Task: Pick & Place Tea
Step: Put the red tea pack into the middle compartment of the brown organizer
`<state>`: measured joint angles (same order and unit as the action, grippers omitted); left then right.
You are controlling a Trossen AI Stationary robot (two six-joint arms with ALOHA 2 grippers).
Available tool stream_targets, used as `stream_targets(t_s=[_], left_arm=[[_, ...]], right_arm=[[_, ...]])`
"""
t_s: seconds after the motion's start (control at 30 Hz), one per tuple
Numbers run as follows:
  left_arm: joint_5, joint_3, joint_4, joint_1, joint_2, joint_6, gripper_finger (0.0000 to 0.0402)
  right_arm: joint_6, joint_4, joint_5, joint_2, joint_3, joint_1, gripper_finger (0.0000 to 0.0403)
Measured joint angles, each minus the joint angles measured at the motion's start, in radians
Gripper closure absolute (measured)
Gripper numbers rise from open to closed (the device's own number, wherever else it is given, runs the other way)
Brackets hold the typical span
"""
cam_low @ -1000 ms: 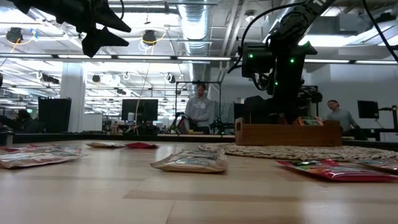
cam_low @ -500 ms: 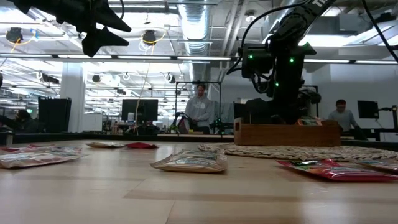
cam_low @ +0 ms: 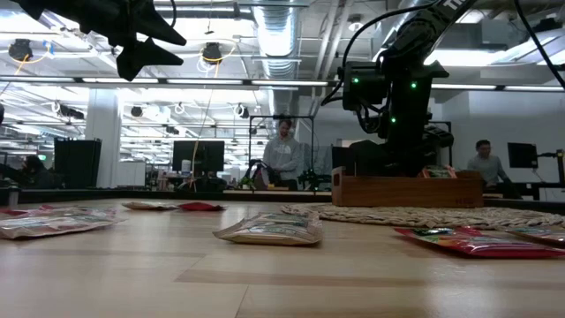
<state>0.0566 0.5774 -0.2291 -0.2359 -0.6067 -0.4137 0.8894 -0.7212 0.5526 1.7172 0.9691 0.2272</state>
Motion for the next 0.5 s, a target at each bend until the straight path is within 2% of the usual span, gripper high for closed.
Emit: stream_targets(t_s=[0.27, 0.5], left_arm=[[0.0, 0.0, 0.006, 0.0, 0.0, 0.0, 0.0211], [0.0, 0.0, 0.008, 0.0, 0.0, 0.0, 0.0211]], right_arm=[[0.001, 0.0, -0.085, 0.0, 0.0, 0.013, 0.0179], [0.002, 0.001, -0.106, -0.005, 0.001, 0.018, 0.0156]])
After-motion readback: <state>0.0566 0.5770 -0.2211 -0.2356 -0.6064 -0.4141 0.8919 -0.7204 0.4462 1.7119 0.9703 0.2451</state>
